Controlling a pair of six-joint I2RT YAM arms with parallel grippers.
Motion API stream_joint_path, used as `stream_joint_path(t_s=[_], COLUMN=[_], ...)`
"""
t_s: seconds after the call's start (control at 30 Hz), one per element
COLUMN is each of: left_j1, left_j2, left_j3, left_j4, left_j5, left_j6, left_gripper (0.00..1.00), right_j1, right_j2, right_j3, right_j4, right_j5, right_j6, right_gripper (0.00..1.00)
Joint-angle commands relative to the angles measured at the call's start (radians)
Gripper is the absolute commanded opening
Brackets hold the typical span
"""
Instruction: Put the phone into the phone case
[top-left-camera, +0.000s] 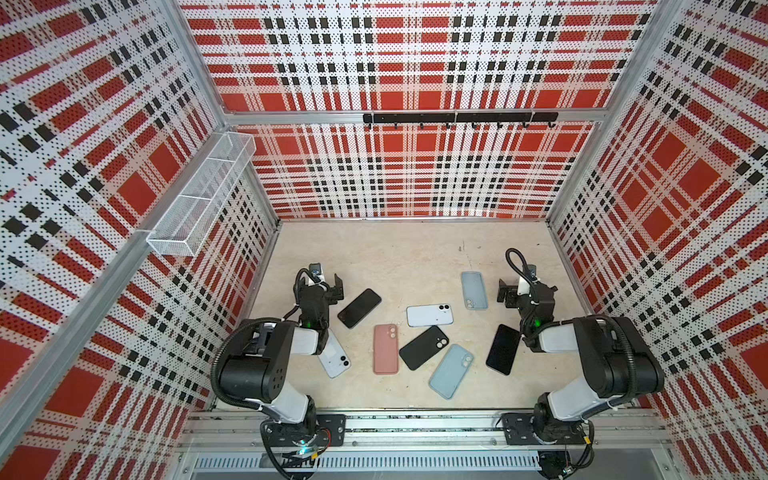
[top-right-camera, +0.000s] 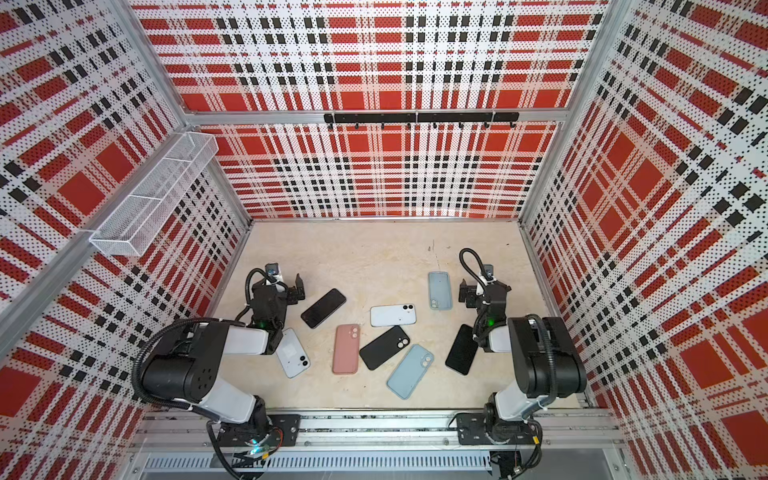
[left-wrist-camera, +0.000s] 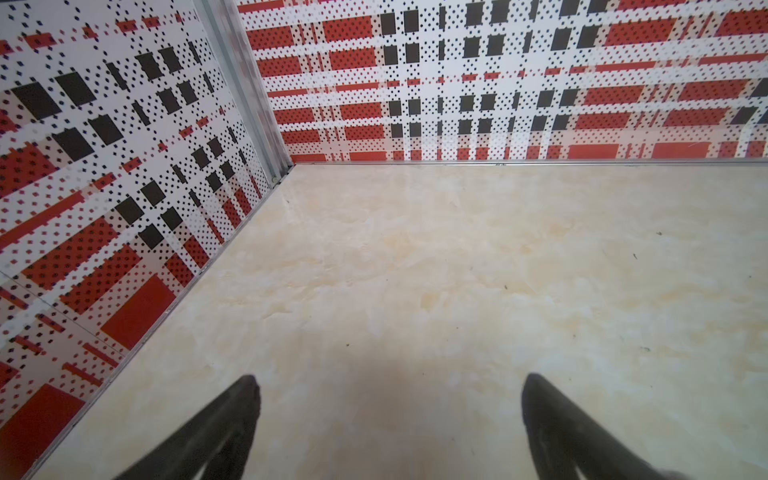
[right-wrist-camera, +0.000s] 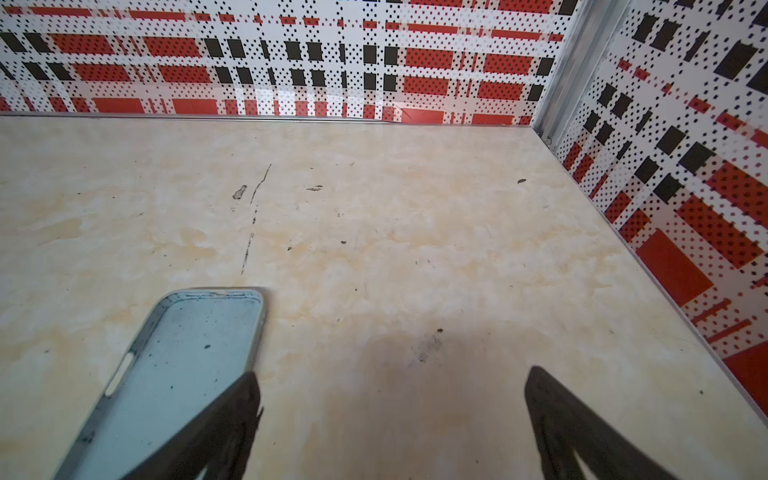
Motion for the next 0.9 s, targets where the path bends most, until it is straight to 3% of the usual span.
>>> stream_joint_path(t_s=[0.0,0.87], left_j1=[-0.001,0.009], left_j2=[0.000,0.000], left_j3=[-0.003,-0.003], left_j4=[0.025,0.023], left_j5=[-0.005,0.014], left_j6=[-0.008,-0.015], left_gripper=[0.99,0.99], right_j1=[0.003,0.003], right_j2=[0.006,0.006], right_j3=[0.018,0.019], right_j4=[0.047,0.047], right_j5=[0.001,-0.001], right_j6=[-0.008,-0.008], right_gripper=[1.00,1.00])
